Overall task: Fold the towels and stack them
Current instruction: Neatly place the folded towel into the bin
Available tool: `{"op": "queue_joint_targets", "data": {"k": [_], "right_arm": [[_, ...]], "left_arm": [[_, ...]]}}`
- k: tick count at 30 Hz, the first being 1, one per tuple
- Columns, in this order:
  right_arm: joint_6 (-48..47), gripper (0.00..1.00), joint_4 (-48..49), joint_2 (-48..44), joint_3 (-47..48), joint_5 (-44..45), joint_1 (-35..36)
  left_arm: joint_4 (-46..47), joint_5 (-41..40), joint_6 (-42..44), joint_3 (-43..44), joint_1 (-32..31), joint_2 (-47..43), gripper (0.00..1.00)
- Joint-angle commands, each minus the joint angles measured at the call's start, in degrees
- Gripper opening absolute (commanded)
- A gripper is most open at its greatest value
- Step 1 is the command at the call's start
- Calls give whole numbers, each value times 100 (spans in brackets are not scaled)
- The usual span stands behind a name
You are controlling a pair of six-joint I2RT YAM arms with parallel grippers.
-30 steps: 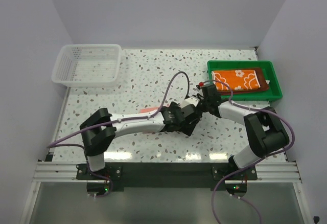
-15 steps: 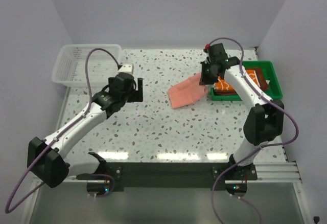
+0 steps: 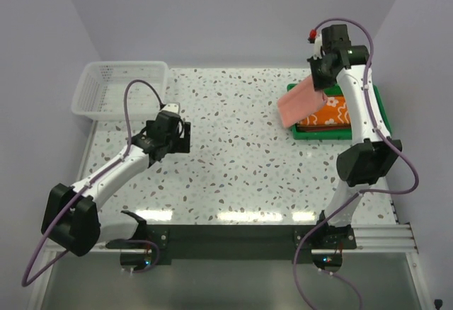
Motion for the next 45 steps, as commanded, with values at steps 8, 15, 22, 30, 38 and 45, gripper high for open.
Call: {"op": "queue_joint_targets", "data": {"k": [8,15,22,30,38,45], "right_arm": [[-841,0,-149,374,548,-137,-598],[-937,0,193,496,373,55,-896],[-858,0,730,759,-14,361,-1098],[-700,0,1396,1077,-716,1039,-1151],[-445,0,2100,1059,-1280,1812,-1239],[-428,0,2452,778,-1395,2094,-1231]], "left_arm": [[341,17,109,18,38,278,100],[324,17,127,44,38,516,100],[297,44,153,88,38,630,100],[315,17,188,79,47,622,100],[324,0,197,79,38,621,100],[306,-27,214,71,47,604,100]]}}
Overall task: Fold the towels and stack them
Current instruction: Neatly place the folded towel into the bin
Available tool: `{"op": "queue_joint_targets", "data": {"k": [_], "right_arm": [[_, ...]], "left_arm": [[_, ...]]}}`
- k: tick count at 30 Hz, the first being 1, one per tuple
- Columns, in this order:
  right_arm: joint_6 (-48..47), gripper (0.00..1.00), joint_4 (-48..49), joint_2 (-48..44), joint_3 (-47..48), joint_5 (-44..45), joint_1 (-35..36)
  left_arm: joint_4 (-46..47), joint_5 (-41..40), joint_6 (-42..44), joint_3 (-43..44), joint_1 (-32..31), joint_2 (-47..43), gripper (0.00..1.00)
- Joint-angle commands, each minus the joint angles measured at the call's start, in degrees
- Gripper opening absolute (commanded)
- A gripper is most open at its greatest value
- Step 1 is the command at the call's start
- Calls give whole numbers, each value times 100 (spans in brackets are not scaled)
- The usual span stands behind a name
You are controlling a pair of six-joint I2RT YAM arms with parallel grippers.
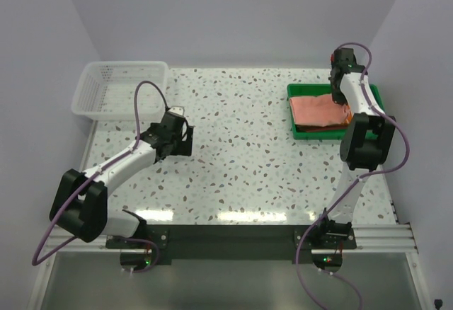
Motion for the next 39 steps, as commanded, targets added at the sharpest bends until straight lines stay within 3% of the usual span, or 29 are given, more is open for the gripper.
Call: {"op": "queue_joint_targets", "data": {"k": [1,13,15,16,18,19,22,25,28,30,33,34,37,39], "right_arm": [[62,0,448,-437,61,346,-28],[175,2,377,90,272,661,-28],[264,9,422,186,237,749,-55],[412,22,422,230,254,837,-90],[667,35,413,326,351,1178,-116],[781,51,396,344,386,1320,-142],[1377,68,177,275,606,1864,-204],[1714,73,79,-58,668,1745,-204],[1706,72,526,-750,98,912,-100],[1732,68,1051,-1086,-558,-90,24],[1976,50,1861,-1605,-1422,-1242,401],[2091,34,2081,-1685,-1607,-1471,463],[2381,14,2732,-1695,-2074,-1869,788],[2574,10,3022,-1511,-2215,-1895,937]], "left_arm": [[212,-55,155,70,38,-28,100],[221,-55,164,62,47,-45,100],[221,-55,173,53,47,-45,100],[221,-55,173,62,47,-45,100],[221,-55,173,62,38,-54,100],[221,-64,182,62,47,-63,100],[212,-108,182,53,47,-80,100],[212,-108,191,53,47,-107,100],[212,-108,182,70,47,-124,100],[203,-108,191,79,47,-151,100],[195,-143,191,62,55,-212,100],[195,-160,182,62,56,-238,100],[221,-196,191,35,56,-291,100],[195,-239,199,44,56,-309,100]]}}
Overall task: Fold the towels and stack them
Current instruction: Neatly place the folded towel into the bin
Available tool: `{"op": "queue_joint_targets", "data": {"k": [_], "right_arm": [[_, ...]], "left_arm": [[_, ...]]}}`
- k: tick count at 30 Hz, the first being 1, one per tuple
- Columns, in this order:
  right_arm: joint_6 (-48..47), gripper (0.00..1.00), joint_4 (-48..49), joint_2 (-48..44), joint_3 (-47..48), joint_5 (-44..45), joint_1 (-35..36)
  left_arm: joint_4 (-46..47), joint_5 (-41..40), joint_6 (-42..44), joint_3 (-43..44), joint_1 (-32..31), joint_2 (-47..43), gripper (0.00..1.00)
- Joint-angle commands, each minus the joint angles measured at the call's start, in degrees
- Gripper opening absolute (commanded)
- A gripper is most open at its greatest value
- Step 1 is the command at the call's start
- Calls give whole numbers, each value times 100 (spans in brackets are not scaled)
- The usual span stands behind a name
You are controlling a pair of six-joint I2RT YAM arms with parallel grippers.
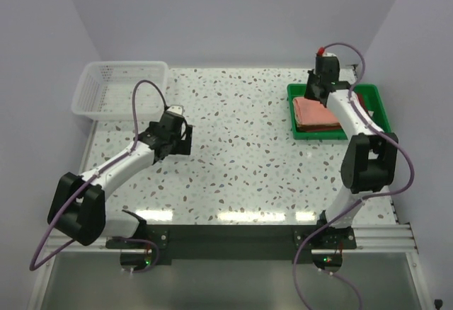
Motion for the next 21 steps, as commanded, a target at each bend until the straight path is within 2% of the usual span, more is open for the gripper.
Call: {"op": "queue_joint_targets", "data": {"k": [1,6,10,14,17,20,21], "right_arm": [[567,7,1067,269,-322,-691,186],[892,3,1752,716,-700,-533,274],[928,2,1876,1103,-683,-726,292],[814,3,1737,1079,-482,-1078,415],[778,7,1430,675,-289,-1070,459],[717,19,921,106,-51,-921,450],[682,26,779,-63,-24,-720,450]], "left_arm": [[195,-165,105,44,53,-202,100],[221,-157,123,18,53,-263,100],[212,-139,141,18,62,-281,100],[230,-157,149,9,53,-342,100],[221,-148,141,35,53,-456,100],[291,-122,106,79,53,-650,100],[257,-104,88,123,53,-702,100]]}}
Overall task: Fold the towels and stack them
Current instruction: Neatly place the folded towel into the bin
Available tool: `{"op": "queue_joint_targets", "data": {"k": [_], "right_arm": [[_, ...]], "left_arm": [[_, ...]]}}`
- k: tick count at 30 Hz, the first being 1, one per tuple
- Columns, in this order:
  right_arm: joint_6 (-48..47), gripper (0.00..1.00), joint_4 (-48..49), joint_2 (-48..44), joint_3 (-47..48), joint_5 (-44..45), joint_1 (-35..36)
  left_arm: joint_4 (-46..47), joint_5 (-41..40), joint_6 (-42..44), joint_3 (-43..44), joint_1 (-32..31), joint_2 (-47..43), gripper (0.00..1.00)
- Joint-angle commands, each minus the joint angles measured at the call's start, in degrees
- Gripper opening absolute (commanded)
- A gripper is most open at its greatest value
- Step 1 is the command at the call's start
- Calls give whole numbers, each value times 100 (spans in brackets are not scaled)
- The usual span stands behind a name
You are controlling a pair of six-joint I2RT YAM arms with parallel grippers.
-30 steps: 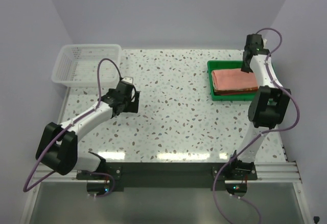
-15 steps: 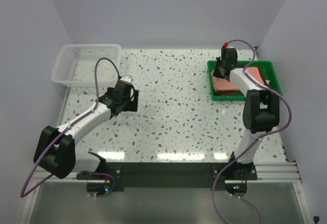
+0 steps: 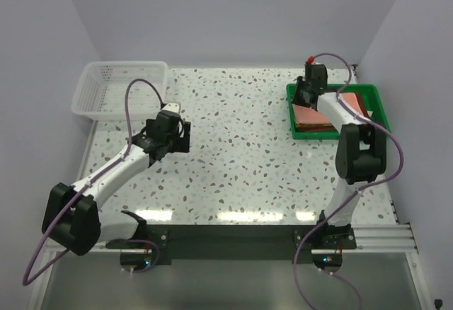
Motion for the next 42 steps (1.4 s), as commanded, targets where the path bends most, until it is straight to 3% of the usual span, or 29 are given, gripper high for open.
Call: {"op": "queue_joint_targets", "data": {"k": [1,9,14,22,26,30,42], "right_arm": [[-77,31,-507,-1169,485,222,81],[-121,80,-2492,-3873,126,1127,81],[-357,99,-3276,-5633,-559,1567,72],[-586,99,-3383,-9093,-1938,1190,72],[-813,99,-2988,-10308,-2309,1137,81],[-1009,99,-2784,-10751,-2494,1110,81],[-930,99,-2600,-10831,-2968,961,72]], "left_arm": [[167,-67,3,210,47,-425,100],[-1072,-532,-621,1247,47,-1918,100],[-1573,-1067,-885,1477,38,-3456,100],[-1601,-1561,-745,608,38,-5696,100],[-1461,-1474,-727,177,38,-6427,100],[-1197,-1438,-797,-210,38,-6981,100],[-889,-1561,-630,-834,38,-7316,100]]}}
